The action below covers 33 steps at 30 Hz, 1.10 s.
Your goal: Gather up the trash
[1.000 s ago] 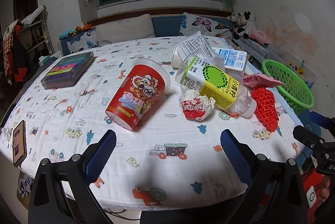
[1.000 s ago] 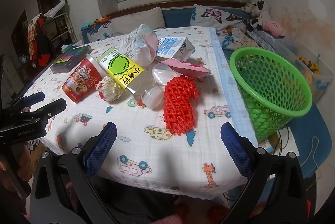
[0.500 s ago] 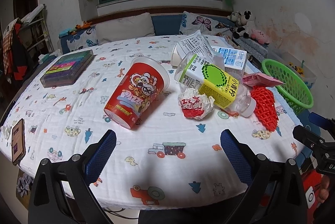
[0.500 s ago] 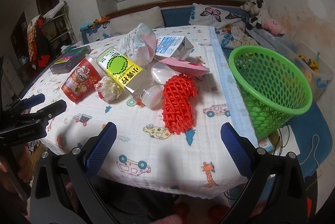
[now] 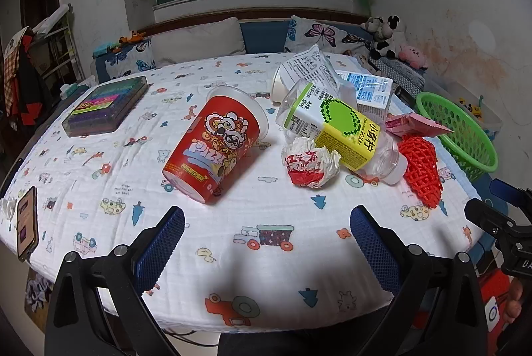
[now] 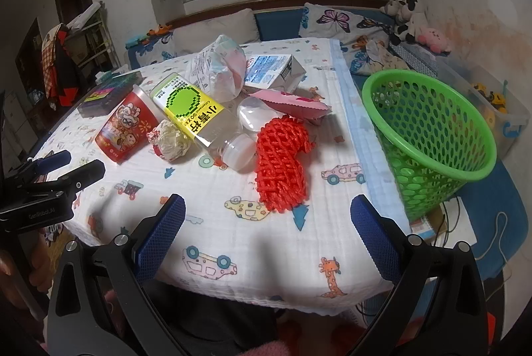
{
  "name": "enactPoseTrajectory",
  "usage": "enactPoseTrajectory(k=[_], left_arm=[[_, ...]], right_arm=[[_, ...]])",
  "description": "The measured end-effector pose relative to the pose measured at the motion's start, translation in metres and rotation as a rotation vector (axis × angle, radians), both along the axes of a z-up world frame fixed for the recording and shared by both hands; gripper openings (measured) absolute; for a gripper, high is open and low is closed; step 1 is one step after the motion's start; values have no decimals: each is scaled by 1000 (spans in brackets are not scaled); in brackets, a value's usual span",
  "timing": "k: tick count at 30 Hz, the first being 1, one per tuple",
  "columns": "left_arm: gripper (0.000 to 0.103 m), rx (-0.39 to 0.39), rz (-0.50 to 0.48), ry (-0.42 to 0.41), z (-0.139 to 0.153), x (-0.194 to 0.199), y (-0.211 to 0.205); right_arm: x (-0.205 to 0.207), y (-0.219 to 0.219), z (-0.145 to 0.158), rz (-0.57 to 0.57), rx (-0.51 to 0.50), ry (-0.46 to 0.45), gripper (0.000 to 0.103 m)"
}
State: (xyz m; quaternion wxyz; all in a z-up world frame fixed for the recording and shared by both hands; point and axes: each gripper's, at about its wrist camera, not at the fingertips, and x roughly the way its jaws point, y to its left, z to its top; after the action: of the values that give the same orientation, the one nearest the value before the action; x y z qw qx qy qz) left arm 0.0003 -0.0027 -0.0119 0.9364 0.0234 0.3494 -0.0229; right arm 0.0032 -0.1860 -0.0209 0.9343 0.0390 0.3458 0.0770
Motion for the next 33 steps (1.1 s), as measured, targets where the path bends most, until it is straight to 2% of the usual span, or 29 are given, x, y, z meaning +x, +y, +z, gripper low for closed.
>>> enactPoseTrajectory(k=[33], left_arm=[[97, -4, 1, 38, -6, 18, 0]], right_arm=[[16, -1, -6, 3, -1, 38, 99]])
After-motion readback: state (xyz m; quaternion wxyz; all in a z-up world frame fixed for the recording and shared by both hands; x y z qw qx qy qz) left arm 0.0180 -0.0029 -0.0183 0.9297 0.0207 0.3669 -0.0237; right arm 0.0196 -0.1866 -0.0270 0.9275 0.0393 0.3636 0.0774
